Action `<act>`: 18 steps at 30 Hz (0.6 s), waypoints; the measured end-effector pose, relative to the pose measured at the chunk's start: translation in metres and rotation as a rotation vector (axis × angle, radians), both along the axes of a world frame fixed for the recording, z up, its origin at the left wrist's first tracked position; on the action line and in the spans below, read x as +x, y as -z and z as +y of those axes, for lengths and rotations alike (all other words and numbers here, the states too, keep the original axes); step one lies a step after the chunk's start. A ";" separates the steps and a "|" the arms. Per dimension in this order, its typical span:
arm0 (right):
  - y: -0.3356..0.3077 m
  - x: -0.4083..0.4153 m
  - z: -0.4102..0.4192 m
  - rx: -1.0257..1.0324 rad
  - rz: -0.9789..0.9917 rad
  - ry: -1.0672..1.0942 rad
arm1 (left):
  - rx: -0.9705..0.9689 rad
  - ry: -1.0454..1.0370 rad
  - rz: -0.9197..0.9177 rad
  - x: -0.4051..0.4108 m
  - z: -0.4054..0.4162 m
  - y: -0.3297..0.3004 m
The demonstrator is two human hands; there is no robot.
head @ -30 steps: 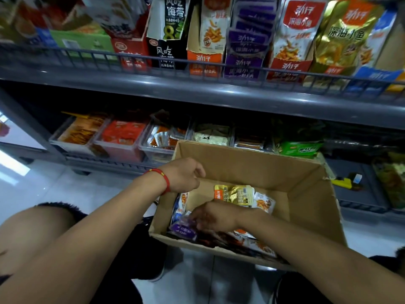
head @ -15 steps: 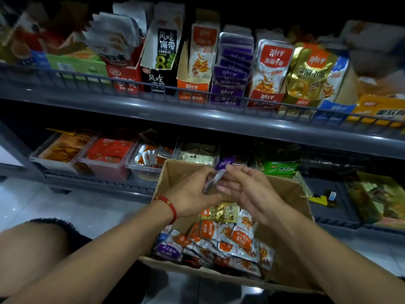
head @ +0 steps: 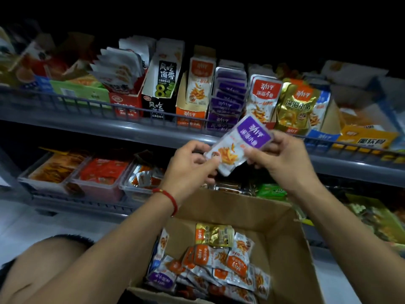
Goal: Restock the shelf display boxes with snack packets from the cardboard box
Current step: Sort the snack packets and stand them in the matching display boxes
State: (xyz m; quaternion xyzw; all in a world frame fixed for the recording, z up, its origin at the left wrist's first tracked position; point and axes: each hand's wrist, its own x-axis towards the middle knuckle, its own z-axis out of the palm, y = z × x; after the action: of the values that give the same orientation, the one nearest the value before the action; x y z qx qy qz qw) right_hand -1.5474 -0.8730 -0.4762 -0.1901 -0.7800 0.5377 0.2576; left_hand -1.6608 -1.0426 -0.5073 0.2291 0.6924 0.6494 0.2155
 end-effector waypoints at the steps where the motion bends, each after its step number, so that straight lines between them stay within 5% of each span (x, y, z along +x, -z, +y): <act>1: -0.009 -0.003 0.004 0.048 0.030 0.034 | -0.054 -0.084 0.165 -0.004 0.003 -0.001; 8: -0.045 -0.026 0.008 0.514 0.159 0.229 | -0.184 -0.150 0.850 -0.023 0.025 -0.013; 18: -0.022 -0.041 0.004 0.883 0.351 0.222 | -0.367 -0.102 1.179 -0.027 0.039 -0.007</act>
State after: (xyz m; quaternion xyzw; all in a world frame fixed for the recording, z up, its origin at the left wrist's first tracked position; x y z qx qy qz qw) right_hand -1.5882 -0.8687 -0.4541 -0.0510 -0.8533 0.1488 0.4972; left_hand -1.6880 -1.0035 -0.4998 0.4753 0.8053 0.2936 -0.1985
